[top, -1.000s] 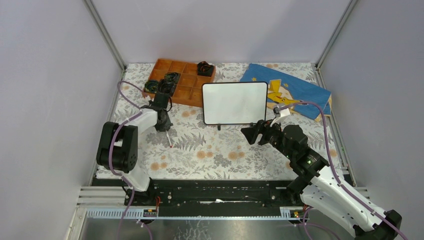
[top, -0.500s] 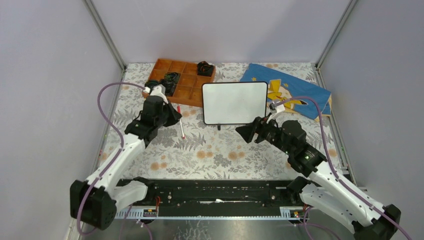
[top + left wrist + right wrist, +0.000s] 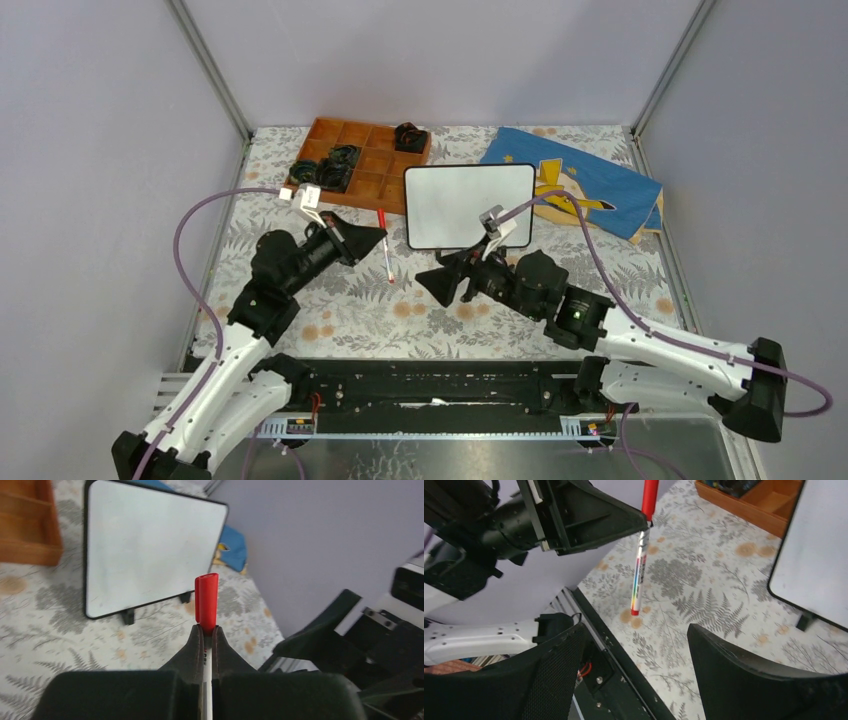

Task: Write a sentence on the whiteboard
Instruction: Open the whiteboard marker at the center of the board.

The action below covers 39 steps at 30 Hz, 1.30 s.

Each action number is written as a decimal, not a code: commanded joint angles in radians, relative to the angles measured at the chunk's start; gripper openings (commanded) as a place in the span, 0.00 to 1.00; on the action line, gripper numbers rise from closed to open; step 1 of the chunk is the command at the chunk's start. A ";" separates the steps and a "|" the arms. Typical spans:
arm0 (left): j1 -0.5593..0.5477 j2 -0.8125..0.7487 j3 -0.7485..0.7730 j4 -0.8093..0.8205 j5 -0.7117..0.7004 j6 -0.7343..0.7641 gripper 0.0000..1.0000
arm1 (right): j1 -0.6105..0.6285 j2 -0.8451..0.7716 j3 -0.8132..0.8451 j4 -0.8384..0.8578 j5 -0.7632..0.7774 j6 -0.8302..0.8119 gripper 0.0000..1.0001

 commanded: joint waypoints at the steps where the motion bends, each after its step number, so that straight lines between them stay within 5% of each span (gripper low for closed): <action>1: -0.006 -0.067 -0.036 0.176 0.090 -0.086 0.00 | 0.029 0.039 0.044 0.189 0.018 -0.019 0.83; 5: -0.007 -0.128 -0.052 0.202 0.101 -0.126 0.00 | 0.029 0.067 0.004 0.365 -0.010 0.029 0.84; 20: -0.008 -0.242 -0.076 0.236 0.164 -0.199 0.00 | 0.028 0.267 0.146 0.461 -0.203 0.157 0.73; 39: -0.008 -0.278 -0.067 0.268 0.225 -0.215 0.00 | 0.029 0.345 0.199 0.482 -0.296 0.190 0.43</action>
